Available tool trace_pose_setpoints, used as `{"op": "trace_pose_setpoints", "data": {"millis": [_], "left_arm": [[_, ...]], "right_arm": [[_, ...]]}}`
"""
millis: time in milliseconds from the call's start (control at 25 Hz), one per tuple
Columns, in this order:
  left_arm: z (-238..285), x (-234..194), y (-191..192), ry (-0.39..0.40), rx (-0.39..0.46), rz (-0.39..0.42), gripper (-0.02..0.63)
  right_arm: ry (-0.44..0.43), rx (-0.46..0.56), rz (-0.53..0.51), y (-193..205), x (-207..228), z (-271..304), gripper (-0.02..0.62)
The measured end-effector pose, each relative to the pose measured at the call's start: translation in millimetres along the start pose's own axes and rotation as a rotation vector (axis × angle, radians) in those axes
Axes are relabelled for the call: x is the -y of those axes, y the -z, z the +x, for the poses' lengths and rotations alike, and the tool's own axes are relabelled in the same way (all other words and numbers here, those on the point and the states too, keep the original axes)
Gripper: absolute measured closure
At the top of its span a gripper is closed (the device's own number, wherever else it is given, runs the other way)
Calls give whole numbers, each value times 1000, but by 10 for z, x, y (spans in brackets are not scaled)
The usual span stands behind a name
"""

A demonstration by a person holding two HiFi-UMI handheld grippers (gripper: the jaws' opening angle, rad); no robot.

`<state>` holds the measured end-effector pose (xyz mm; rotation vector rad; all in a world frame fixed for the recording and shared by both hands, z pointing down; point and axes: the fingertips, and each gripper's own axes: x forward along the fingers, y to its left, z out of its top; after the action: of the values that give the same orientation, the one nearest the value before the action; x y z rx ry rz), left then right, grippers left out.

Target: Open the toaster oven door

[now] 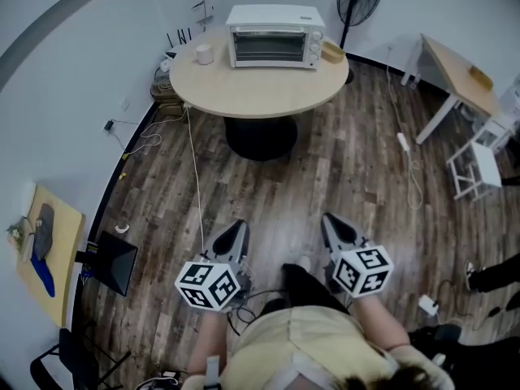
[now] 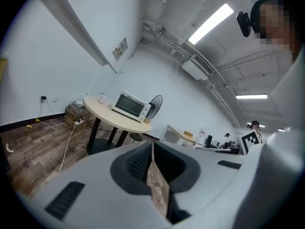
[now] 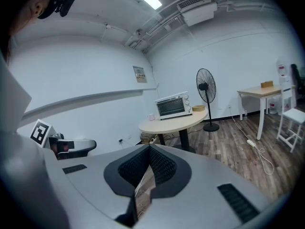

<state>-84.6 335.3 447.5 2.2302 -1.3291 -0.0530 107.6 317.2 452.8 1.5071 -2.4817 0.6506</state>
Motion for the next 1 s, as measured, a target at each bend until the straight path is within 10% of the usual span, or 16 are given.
{"op": "trace_pose_setpoints", "data": {"millis": [280,680,1000], "left_arm": [[571,163,-257,102,8,34,604],[1568,20,-668,22,14,126,604],[2179,-89,-913,55,68,-35,604]], "right_arm": [[21,-1,12,-194,434,394,592],[11,-8,-3,-659,1042,1119,592],[-38,21,34,-924,1333,1491,592]]}}
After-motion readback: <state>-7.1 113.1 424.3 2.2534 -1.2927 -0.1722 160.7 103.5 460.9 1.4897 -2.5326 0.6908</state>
